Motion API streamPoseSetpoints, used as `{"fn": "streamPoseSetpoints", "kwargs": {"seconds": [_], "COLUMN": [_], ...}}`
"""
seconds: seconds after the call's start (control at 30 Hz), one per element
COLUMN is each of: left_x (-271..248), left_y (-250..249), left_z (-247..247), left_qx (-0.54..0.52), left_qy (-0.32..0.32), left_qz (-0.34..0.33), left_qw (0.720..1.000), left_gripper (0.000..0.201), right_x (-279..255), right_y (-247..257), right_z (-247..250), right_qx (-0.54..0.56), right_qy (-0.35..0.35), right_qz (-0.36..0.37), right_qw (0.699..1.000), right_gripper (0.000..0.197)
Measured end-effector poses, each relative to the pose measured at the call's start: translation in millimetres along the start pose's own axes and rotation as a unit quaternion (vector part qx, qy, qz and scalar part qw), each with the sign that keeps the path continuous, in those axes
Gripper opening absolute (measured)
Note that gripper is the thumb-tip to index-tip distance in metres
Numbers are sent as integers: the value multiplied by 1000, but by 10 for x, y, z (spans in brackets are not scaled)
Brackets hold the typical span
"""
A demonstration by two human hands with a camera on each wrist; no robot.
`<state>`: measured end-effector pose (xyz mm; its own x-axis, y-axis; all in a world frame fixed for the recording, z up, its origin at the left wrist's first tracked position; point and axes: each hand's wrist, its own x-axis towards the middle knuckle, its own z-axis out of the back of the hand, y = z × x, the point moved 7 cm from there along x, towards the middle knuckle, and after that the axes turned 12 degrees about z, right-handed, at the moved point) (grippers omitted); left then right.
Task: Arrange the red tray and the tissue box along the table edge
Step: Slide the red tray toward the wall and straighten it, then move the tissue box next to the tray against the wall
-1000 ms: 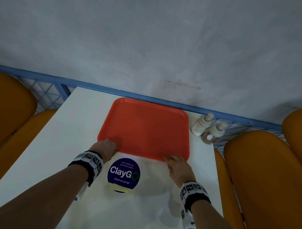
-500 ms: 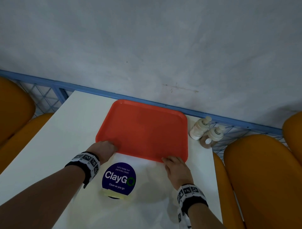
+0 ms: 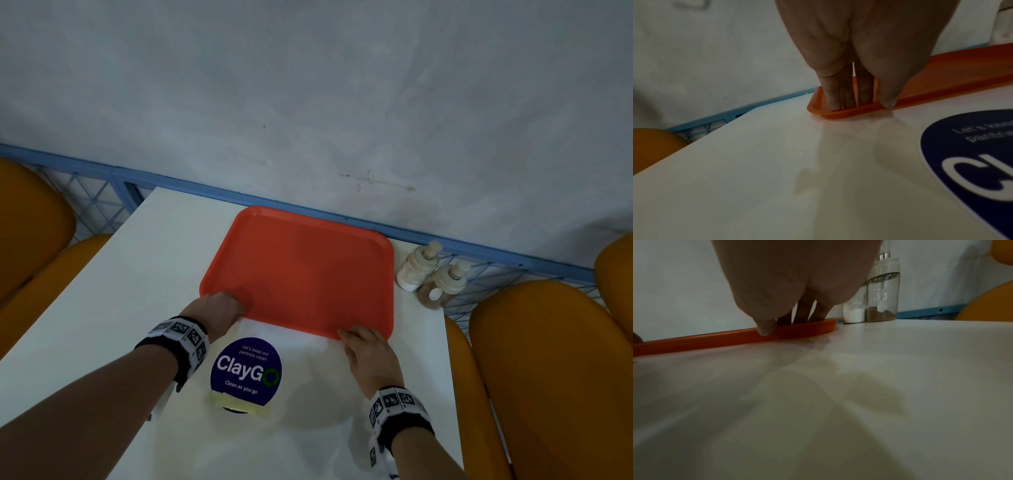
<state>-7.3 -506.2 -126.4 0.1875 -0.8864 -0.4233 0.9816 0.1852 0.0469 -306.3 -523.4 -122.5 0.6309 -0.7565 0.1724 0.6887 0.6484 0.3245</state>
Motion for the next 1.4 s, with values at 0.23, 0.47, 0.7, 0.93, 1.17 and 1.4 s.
{"fn": "streamPoseSetpoints", "kwargs": {"seconds": [0.23,0.47,0.7,0.93,1.17,1.4], "left_x": [-29,3,-48,-555,-1773,-2953], "left_y": [-18,-38,-40,425,1552,2807], "left_z": [55,86,112,476,514,-209], "left_qx": [-7,-20,-19,-69,-157,-284], "left_qy": [11,20,29,2,-24,-34], "left_qz": [-1,2,-34,-72,-61,-6], "left_qw": [1000,1000,999,995,985,958], "left_gripper": [22,22,36,44,38,65], "right_x": [-16,37,42,-11,-291,-801], "right_y": [8,-53,-27,477,2257,4016], "right_z": [5,-4,-8,394,604,-64], "right_qx": [3,-5,-15,24,103,208], "right_qy": [6,23,73,33,-72,-76], "right_qz": [-7,-13,-35,-92,-30,-8], "right_qw": [1000,1000,997,995,992,975], "right_gripper": [29,28,31,28,20,30]}}
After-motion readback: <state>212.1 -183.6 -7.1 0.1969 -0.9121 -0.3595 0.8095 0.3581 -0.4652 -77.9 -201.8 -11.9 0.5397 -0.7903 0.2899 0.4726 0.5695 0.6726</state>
